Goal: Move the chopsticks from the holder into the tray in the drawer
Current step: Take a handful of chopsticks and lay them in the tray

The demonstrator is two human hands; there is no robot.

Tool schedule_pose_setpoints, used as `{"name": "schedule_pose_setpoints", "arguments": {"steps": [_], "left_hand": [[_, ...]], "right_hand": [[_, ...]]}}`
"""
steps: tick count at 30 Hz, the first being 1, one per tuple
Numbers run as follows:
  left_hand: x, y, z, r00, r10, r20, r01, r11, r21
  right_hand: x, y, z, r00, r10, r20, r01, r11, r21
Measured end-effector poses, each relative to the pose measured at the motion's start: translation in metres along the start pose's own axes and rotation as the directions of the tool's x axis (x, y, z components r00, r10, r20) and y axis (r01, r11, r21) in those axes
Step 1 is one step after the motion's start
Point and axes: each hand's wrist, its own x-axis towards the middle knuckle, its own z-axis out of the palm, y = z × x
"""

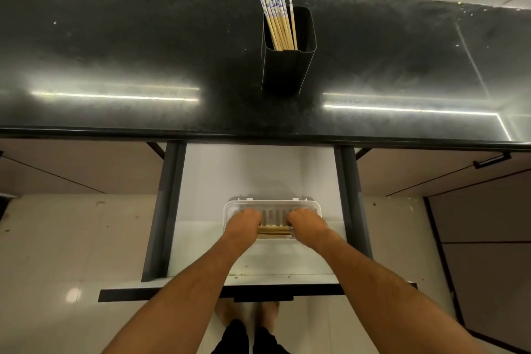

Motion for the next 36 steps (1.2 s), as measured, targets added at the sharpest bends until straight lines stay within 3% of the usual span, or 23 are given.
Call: {"name": "schedule_pose_setpoints", "arguments": {"steps": [7, 15, 23, 36], "left_hand": [[0.0, -0.009, 0.004, 0.996, -0.015, -0.089, 0.012, 0.999, -0.036], [0.0, -0.016, 0.011, 0.984, -0.021, -0.179, 0.013, 0.999, -0.049], [-0.002, -0.013, 0.009, 0.987, -0.048, -0.152, 0.04, 0.997, -0.059], [-0.004, -0.012, 0.013, 0.968, -0.079, -0.239, 0.045, 0.988, -0.144]], "right_hand": [[0.0, 0.001, -0.005, 0.995, -0.028, -0.099, 0.021, 0.997, -0.068], [0.002, -0.001, -0.003, 0.996, -0.054, -0.068, 0.055, 0.998, 0.012], [0.004, 0.001, 0.0, 0.994, -0.066, -0.084, 0.056, 0.992, -0.117], [0.005, 0.001, -0.002, 0.993, -0.037, -0.115, 0.029, 0.997, -0.072]]}}
